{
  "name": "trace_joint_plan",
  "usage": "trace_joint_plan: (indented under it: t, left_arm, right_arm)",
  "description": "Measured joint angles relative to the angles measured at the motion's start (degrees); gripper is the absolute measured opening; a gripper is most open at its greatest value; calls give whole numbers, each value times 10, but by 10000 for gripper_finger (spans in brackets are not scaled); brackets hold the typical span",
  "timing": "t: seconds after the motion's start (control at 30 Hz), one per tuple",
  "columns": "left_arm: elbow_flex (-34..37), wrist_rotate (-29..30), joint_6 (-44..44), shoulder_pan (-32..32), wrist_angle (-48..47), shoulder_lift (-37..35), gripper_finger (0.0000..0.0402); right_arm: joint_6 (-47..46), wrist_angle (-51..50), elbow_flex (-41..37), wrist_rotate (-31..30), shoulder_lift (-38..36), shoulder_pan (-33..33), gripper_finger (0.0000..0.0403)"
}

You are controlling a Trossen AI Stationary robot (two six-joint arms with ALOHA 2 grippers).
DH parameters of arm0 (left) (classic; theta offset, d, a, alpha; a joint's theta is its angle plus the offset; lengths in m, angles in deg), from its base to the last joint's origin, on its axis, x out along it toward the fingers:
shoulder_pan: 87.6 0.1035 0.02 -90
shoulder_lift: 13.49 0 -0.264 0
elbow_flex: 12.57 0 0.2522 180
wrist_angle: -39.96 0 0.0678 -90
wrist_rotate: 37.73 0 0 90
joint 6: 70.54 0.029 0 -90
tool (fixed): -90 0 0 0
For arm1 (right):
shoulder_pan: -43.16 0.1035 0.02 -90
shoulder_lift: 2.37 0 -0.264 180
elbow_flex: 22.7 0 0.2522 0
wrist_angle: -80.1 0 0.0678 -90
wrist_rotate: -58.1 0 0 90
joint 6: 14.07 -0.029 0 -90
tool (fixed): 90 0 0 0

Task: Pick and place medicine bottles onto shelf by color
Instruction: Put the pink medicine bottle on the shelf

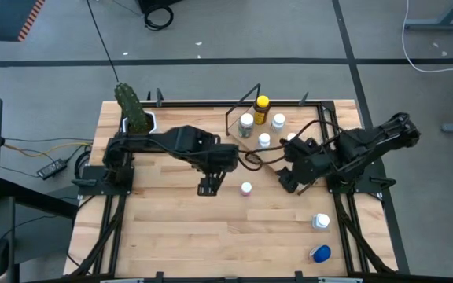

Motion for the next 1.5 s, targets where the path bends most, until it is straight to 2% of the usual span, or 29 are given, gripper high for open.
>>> trace_joint_plan:
  t: [0.23,0.4,0.47,0.53,0.73,0.93,1.07,1.17,1.3,1.5]
  left_arm:
    - [0,0,9,1,-4,-34,288]
    - [0,0,-5,-3,-4,-70,288]
    - [0,0,-16,-9,-3,-88,288]
    - [0,0,-29,-15,-2,-103,288]
    - [0,8,-70,-37,-3,-148,288]
    - [0,38,-85,-66,-3,-176,288]
    - [0,44,-126,-74,-3,-197,288]
    - [0,49,-150,-80,-3,-211,288]
    - [0,49,-188,-82,-3,-227,288]
    - [0,60,-230,-85,-3,-240,288]
  right_arm:
    - [-2,-10,0,-7,69,1,284]
    - [-24,19,0,77,103,10,284]
    - [-37,24,0,92,109,23,284]
    - [-51,27,0,80,113,35,284]
    - [-71,55,0,-29,124,39,284]
    - [-10,121,0,-38,177,12,284]
    - [13,179,0,-23,216,-3,284]
    - [10,161,0,-9,242,-12,284]
    - [-51,131,0,27,262,-38,284]
    - [-40,150,0,77,271,-89,290]
